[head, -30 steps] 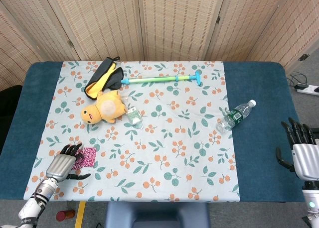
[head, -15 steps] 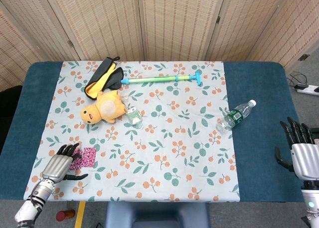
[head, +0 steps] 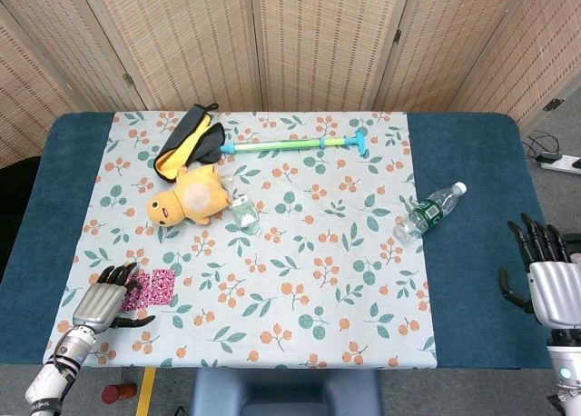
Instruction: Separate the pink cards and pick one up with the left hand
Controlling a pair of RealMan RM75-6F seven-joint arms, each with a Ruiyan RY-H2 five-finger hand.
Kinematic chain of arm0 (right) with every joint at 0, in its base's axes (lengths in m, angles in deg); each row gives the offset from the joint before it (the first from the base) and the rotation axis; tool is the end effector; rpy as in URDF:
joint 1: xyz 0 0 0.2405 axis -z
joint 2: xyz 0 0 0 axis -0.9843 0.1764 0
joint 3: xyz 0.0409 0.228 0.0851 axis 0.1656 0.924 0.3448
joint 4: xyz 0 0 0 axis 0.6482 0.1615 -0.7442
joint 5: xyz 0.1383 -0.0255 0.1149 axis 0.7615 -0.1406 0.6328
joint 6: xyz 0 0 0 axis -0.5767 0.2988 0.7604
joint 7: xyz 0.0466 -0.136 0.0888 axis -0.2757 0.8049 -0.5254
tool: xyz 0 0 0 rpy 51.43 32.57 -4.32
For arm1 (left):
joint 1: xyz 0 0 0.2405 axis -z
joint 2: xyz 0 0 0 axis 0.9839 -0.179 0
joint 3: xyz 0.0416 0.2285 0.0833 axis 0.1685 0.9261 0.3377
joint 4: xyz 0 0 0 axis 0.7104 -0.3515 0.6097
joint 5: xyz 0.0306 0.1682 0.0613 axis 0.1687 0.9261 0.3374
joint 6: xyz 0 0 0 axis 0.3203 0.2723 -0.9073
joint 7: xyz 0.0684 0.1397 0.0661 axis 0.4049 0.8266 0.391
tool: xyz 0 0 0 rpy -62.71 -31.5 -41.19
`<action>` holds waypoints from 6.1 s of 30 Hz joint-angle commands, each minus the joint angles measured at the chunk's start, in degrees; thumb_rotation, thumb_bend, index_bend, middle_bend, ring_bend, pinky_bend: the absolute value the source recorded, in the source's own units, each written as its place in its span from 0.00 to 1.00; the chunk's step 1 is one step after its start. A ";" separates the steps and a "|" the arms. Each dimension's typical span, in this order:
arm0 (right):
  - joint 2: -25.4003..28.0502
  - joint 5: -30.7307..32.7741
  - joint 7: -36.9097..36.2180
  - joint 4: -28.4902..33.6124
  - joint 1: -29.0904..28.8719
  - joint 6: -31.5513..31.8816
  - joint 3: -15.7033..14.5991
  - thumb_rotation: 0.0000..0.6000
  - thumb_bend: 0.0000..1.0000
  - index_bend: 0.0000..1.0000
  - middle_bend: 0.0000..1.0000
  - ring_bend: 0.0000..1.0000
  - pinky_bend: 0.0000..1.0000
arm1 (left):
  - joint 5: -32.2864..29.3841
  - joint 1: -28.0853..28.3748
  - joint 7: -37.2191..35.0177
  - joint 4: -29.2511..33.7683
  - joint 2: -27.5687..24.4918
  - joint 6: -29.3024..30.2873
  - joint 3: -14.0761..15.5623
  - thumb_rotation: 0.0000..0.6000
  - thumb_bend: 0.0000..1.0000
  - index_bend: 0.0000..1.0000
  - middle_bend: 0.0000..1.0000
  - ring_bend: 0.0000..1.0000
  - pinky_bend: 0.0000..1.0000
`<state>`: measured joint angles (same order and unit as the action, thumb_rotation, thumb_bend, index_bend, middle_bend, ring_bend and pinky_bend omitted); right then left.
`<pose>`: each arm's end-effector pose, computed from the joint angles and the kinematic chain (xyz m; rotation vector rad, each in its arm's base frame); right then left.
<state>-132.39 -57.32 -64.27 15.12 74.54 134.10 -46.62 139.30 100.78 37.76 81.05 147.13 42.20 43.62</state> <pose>-0.2894 -0.2143 0.1991 1.3492 -0.8363 0.8998 -0.3113 0.2504 0.0510 -1.8074 -1.0350 -0.4804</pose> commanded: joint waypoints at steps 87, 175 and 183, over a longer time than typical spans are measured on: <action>-0.38 0.37 -3.42 -2.86 1.06 0.74 -0.29 0.80 0.55 0.00 0.00 0.00 0.00 | -12.26 6.53 9.65 10.57 -0.93 -5.00 -6.82 0.80 0.13 0.23 0.00 0.00 0.00; -0.14 0.31 -2.11 -1.67 0.05 -0.39 0.14 0.80 0.55 0.00 0.00 0.00 0.00 | -14.10 -1.98 -3.42 -0.03 -3.11 1.92 -3.45 0.99 0.13 0.35 0.00 0.00 0.00; -0.06 0.29 -1.63 -1.11 0.25 -0.11 0.00 0.80 0.55 0.00 0.00 0.00 0.00 | -13.48 -2.38 -4.22 -1.32 -2.84 0.90 -3.68 1.00 0.13 0.33 0.00 0.00 0.00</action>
<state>-132.45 -57.03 -65.89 14.02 74.79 133.99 -46.61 125.79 98.43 33.59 79.76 144.29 43.16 39.97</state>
